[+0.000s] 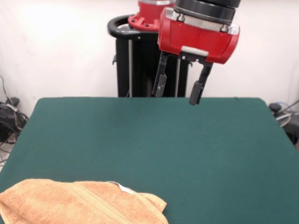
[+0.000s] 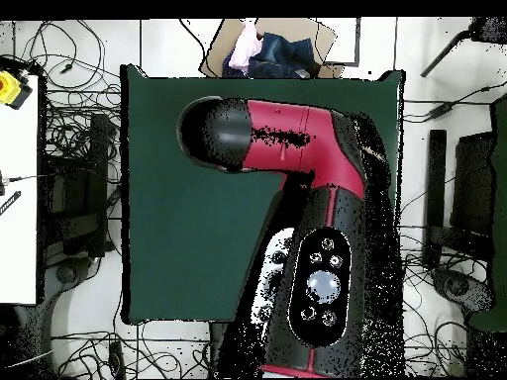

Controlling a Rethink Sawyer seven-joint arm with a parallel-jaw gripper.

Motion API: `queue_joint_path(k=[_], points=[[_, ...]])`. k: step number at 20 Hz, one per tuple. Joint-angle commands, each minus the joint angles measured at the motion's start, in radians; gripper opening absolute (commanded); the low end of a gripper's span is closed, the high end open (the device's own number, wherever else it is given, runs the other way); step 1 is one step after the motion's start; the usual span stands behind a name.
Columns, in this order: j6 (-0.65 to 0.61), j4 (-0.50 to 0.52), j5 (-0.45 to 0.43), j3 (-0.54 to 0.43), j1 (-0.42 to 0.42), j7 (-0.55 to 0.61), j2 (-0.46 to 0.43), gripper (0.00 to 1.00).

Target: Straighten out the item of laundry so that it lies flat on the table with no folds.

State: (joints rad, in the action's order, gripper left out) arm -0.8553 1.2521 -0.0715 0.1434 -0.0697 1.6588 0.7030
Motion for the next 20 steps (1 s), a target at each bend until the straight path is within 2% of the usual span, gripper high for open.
queue_joint_path(k=[1, 5, 10, 15, 20], points=[[-0.129, 0.041, 0.093, 0.039, 0.026, 0.38, -0.002, 1.0], [0.026, 0.136, 0.118, 0.012, 0.019, 0.388, -0.057, 1.0], [0.124, 0.162, 0.112, -0.008, 0.008, 0.36, -0.131, 1.0], [0.191, 0.118, 0.089, -0.021, -0.002, 0.335, -0.219, 1.0], [0.242, 0.048, 0.08, 0.007, 0.017, 0.352, -0.313, 1.0]])
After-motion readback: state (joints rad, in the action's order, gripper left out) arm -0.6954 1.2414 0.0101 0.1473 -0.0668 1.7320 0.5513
